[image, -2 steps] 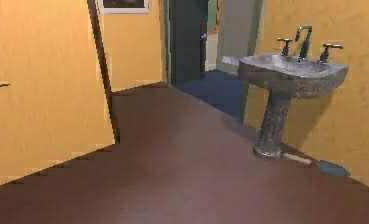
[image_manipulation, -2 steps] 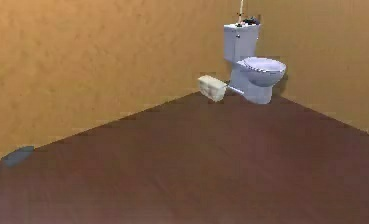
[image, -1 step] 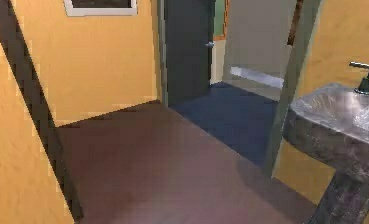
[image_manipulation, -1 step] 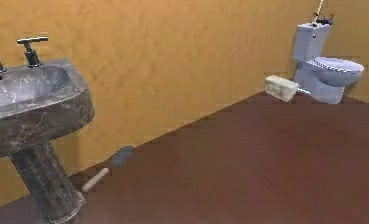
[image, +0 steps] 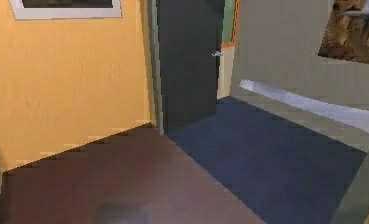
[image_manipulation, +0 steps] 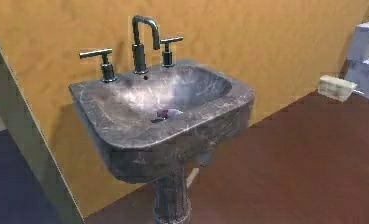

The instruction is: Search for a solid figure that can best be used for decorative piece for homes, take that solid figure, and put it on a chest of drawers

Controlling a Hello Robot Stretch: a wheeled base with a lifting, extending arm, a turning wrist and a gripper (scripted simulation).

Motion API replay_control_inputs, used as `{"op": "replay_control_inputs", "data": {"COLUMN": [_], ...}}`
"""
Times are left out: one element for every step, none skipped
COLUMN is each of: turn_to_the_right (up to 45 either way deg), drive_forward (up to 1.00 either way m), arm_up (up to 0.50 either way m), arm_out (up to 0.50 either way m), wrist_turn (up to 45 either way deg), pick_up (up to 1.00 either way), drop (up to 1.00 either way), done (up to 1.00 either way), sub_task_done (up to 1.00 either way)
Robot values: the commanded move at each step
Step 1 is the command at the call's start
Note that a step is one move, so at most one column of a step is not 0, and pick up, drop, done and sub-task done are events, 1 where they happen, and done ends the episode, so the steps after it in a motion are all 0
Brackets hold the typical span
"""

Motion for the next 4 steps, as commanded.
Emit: {"op": "replay_control_inputs", "data": {"turn_to_the_right": [-45.0,-9.0,0.0,45.0], "drive_forward": [0.0,0.0,0.05,0.0], "arm_up": [0.0,0.0,0.0,0.0], "arm_out": [0.0,0.0,0.0,0.0], "wrist_turn": [0.0,0.0,0.0,0.0], "pick_up": [0.0,0.0,0.0,0.0], "drop": [0.0,0.0,0.0,0.0], "done": [0.0,0.0,0.0,0.0], "sub_task_done": [0.0,0.0,0.0,0.0]}}
